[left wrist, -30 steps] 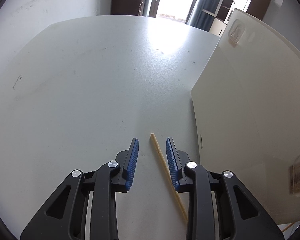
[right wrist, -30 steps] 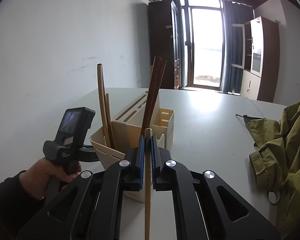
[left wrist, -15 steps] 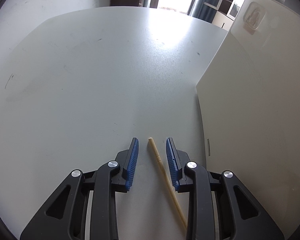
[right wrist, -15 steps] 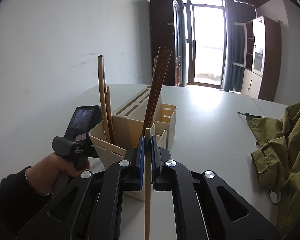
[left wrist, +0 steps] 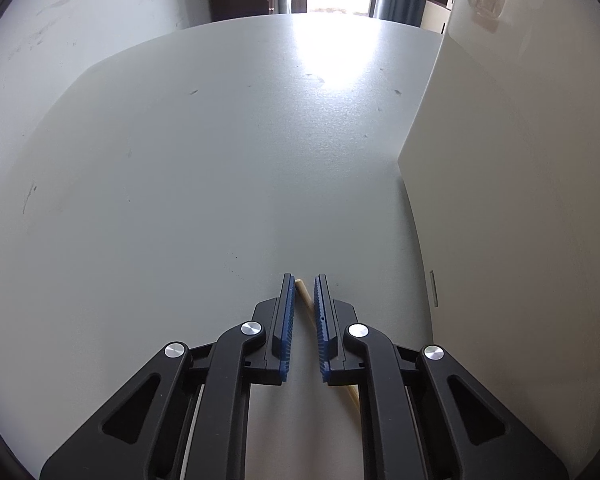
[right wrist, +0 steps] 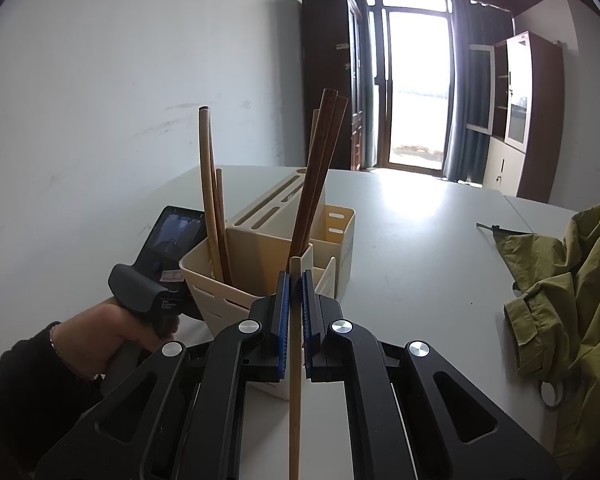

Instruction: Organize utensils

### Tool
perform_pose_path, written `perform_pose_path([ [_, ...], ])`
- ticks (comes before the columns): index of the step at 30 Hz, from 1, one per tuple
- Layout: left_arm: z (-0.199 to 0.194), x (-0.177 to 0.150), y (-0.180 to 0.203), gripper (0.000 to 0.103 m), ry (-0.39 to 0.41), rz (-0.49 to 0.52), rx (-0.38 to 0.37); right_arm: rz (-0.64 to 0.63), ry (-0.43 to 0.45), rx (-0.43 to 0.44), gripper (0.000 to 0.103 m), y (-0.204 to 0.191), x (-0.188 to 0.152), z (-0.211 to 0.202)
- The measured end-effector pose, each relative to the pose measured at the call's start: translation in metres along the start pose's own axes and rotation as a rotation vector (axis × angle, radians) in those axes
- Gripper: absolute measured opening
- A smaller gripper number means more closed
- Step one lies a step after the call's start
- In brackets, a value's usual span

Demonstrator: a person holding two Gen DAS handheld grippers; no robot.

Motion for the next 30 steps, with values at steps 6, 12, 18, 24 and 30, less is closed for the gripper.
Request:
perform_pose_path([
  [6,-0.002,0.002,-0.009,0.005,0.007,-0.012,-0.015,-0.002,-0.001,-0.001,0.007,-0.001,0.000,0.000],
  [12,0.000,0.004,-0.015,0.004,0.000,-0.035,-0.024,-0.003,-0.002,-0.002,0.007,-0.001,-0.001,0.001],
  [18,-0.011,0.006,-0.028,0.004,0.029,-0.068,-0.041,-0.008,0.002,-0.002,0.007,-0.002,-0.001,-0.001],
  [24,-0.064,0.009,-0.036,0.004,0.138,-0.096,-0.058,-0.015,0.013,-0.001,0.007,-0.005,0.001,-0.005],
  [30,-0.130,-0.005,-0.048,0.004,0.267,-0.110,-0.079,-0.017,0.043,0.004,0.007,-0.009,0.006,-0.014],
])
Point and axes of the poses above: each gripper's, at about its wrist camera, not at the fingertips, and z roughly the way its jaws point, y to its right, x to its top, the point moved 2 cm from there along z, roughly the way its jaws point, and after that the axes turned 11 degrees about x, right-handed, at the moved point
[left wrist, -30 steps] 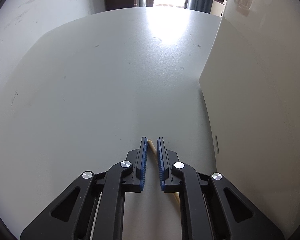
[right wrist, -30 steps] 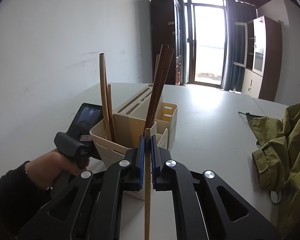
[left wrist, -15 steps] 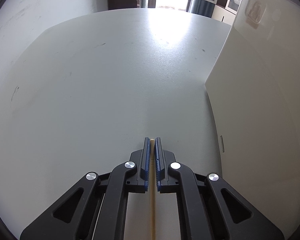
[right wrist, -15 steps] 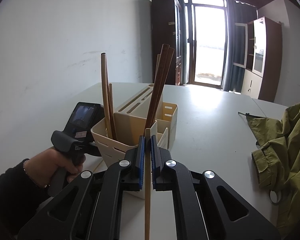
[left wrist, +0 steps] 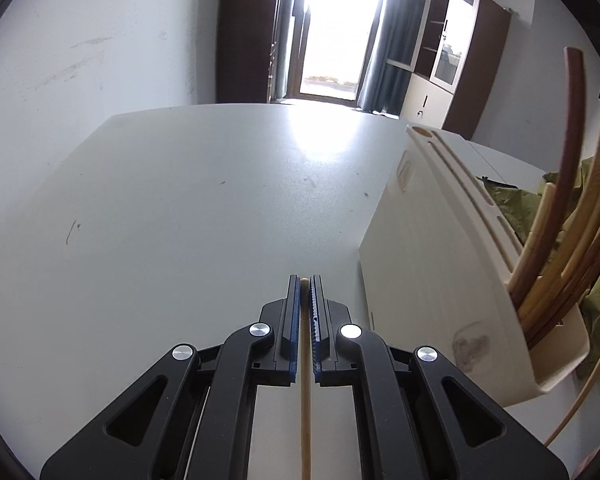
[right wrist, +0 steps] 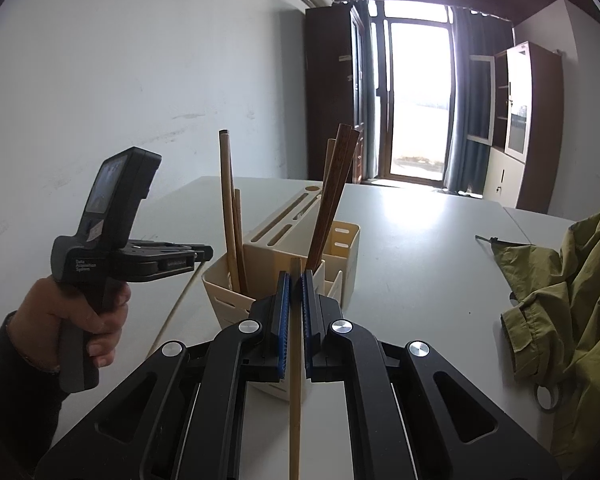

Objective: Organize utensils
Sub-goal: 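Raise both held chopsticks upright and lower them into the holder slots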

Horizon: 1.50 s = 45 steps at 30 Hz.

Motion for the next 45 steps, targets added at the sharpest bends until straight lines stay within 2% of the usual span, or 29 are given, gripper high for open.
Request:
perform_pose_path([
  [5,-0.054,0.002,0.000,0.004,0.110,-0.010,-0.042,0.007,0.038,0.003,0.007,-0.003,0.007,-0.009],
  [12,-0.129,0.001,0.026,0.004,0.302,0.004,-0.137,0.000,0.099,-0.005,0.007,-0.008,0.019,-0.021],
  [16,-0.157,0.000,0.042,0.004,0.421,0.013,-0.160,0.003,0.140,0.015,0.007,-0.010,0.028,-0.028],
  [25,-0.181,0.001,0.050,0.004,0.642,-0.040,-0.237,0.008,0.246,0.073,0.007,-0.002,0.049,-0.037],
  [30,-0.191,0.000,0.058,0.004,0.768,-0.026,-0.252,-0.012,0.321,0.116,0.007,0.000,0.060,-0.042],
  [38,-0.190,0.006,0.064,0.004,0.885,-0.081,-0.310,-0.020,0.506,0.164,0.007,0.013,0.078,-0.058],
  [45,-0.183,0.012,0.069,0.004,0.990,-0.147,-0.289,0.007,0.680,0.195,0.007,0.033,0.084,-0.066],
])
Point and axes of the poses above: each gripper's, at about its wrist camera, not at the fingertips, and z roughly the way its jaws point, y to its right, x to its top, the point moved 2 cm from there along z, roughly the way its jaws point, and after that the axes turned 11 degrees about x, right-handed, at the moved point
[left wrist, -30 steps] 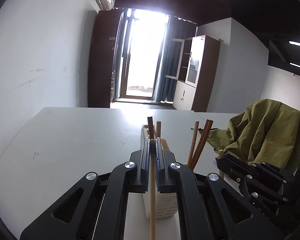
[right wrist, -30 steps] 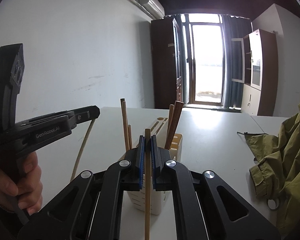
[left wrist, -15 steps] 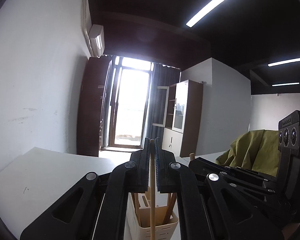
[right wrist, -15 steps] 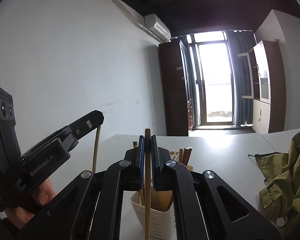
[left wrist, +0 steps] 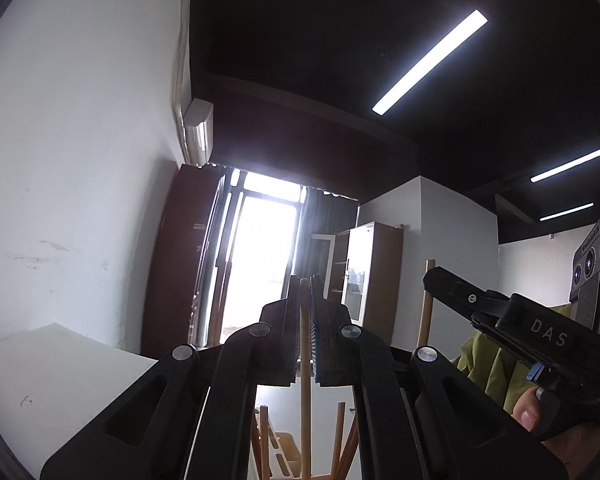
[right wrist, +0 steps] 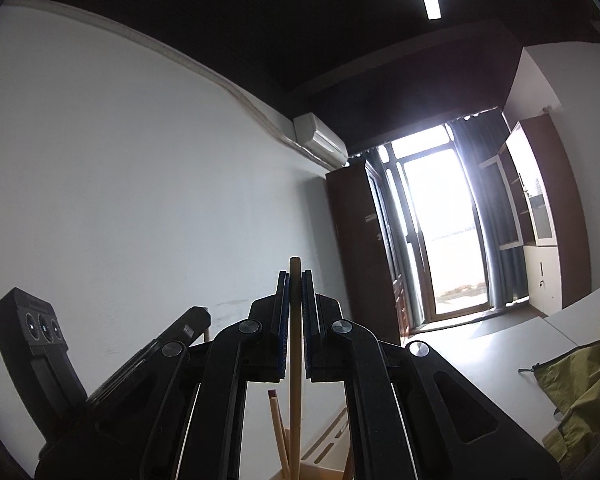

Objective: Organize utensils
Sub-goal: 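Raise both held chopsticks upright and lower them into the holder slots, then open both grippers and withdraw them from the holder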

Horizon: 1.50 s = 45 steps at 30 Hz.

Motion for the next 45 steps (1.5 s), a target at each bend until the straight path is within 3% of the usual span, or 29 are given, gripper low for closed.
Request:
perform_pose_path([
  [7,0.008,-0.009,-0.004,0.004,0.089,-0.021,0.033,-0.001,0.107,0.008,0.007,0.010,0.005,-0.001],
  [11,0.012,-0.014,-0.006,0.004,0.119,-0.018,0.050,-0.016,0.127,0.010,0.007,0.011,0.003,0.001],
  [36,0.014,-0.044,-0.008,0.005,-0.016,0.066,0.057,-0.105,-0.041,-0.035,0.007,0.000,-0.053,0.014],
  [45,0.012,-0.056,-0.016,0.005,-0.071,0.089,0.067,-0.113,-0.069,-0.050,0.007,0.000,-0.054,0.009],
])
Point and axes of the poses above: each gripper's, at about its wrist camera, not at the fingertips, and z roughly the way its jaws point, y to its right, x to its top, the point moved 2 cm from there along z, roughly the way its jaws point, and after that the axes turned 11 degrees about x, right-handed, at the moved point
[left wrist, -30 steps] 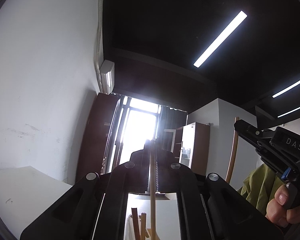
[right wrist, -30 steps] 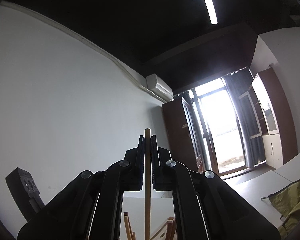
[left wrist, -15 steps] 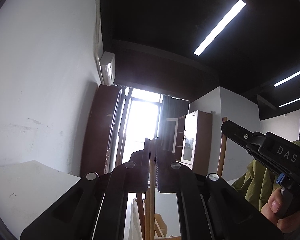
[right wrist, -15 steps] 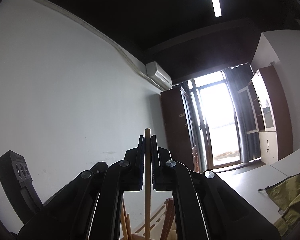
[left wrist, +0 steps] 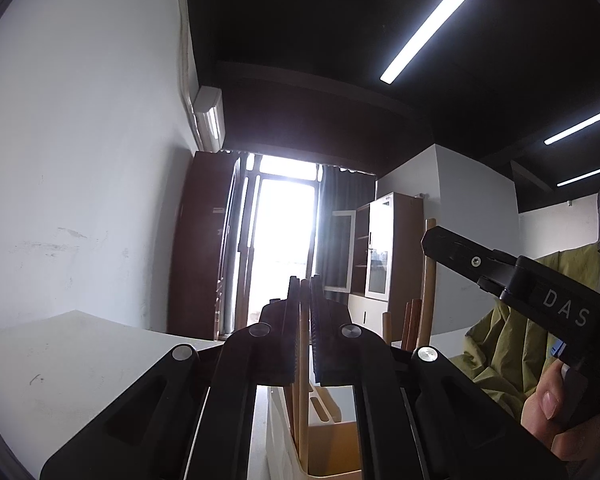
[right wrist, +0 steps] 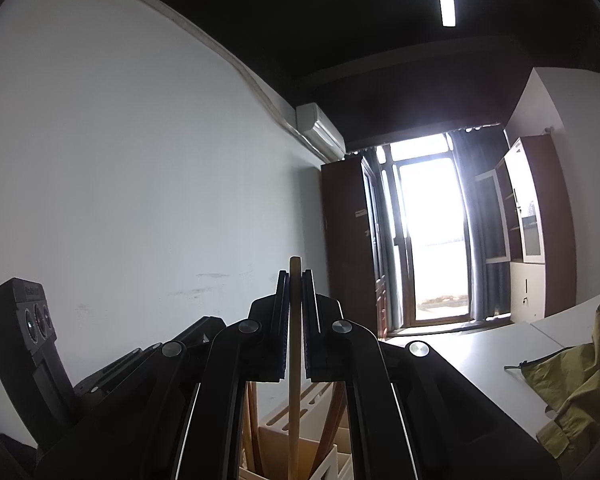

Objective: Organize utensils
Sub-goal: 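Open both grippers and withdraw them from the holder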

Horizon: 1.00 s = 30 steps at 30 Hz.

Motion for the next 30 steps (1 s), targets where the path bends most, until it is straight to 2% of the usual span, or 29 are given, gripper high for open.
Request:
perform_pose_path([
  [12,-0.007,-0.005,-0.001,0.005,0.015,-0.003,-0.016,-0.006,0.041,-0.012,0.007,0.002,0.004,-0.004],
  [22,-0.004,-0.013,-0.011,0.005,-0.029,-0.024,-0.008,-0.021,-0.007,-0.019,0.007,0.000,-0.008,0.002],
  [27,-0.009,-0.011,-0.015,0.022,-0.037,-0.032,-0.013,0.002,-0.021,-0.019,0.007,0.003,-0.009,-0.001],
  [30,-0.017,-0.004,-0.018,0.026,-0.024,-0.041,-0.010,0.023,-0.039,-0.015,0.018,0.005,-0.010,-0.002],
])
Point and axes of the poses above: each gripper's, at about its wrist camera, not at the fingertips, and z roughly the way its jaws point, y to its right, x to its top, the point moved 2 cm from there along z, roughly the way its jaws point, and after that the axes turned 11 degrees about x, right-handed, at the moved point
